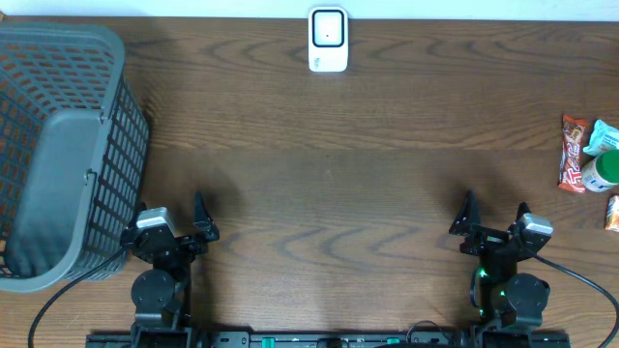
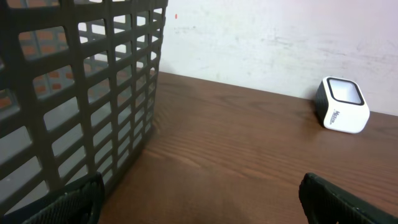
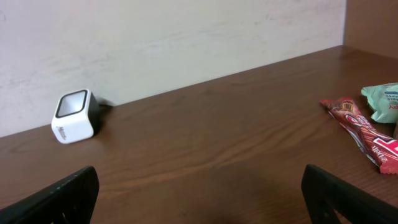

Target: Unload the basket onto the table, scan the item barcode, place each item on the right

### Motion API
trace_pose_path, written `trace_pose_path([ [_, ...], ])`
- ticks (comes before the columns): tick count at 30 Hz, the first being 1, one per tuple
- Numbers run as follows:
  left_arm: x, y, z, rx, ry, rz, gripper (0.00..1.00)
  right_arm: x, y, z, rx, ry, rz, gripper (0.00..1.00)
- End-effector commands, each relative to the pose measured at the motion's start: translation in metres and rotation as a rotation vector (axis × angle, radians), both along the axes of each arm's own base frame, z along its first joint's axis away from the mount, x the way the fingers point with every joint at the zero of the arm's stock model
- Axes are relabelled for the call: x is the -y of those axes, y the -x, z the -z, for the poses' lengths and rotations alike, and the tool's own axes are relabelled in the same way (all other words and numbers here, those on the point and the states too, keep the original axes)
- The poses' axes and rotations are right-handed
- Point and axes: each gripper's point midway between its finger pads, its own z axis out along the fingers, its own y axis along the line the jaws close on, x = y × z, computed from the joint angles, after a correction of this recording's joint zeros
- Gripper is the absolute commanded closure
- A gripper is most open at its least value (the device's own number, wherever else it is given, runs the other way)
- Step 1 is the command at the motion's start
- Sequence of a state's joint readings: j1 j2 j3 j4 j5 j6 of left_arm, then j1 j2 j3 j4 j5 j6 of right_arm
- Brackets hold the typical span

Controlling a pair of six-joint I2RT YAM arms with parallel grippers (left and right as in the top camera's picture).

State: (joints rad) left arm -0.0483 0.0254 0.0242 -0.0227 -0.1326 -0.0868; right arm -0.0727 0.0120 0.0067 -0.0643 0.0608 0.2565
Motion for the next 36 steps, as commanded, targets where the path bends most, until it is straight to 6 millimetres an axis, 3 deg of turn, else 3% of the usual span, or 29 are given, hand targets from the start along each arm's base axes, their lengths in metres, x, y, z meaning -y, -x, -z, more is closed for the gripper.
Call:
trace_pose_path([
  [1,-0.002,0.001,0.018,-0.051,0.009,-0.01,0.0,-0.001,0.0,0.0,0.003,-0.012,0.001,0.01],
  [15,-0.002,0.001,0.018,-0.054,0.006,-0.011,0.0,-0.001,0.0,0.0,0.003,-0.012,0.001,0.01],
  [21,0.015,0.0,0.021,-0.074,-0.065,0.097,0.0,-0.001,0.0,0.0,0.003,-0.011,0.001,0.01],
  [36,0.017,0.0,0.022,-0.081,-0.132,0.12,0.0,-0.001,0.0,0.0,0.003,-0.012,0.001,0.01],
])
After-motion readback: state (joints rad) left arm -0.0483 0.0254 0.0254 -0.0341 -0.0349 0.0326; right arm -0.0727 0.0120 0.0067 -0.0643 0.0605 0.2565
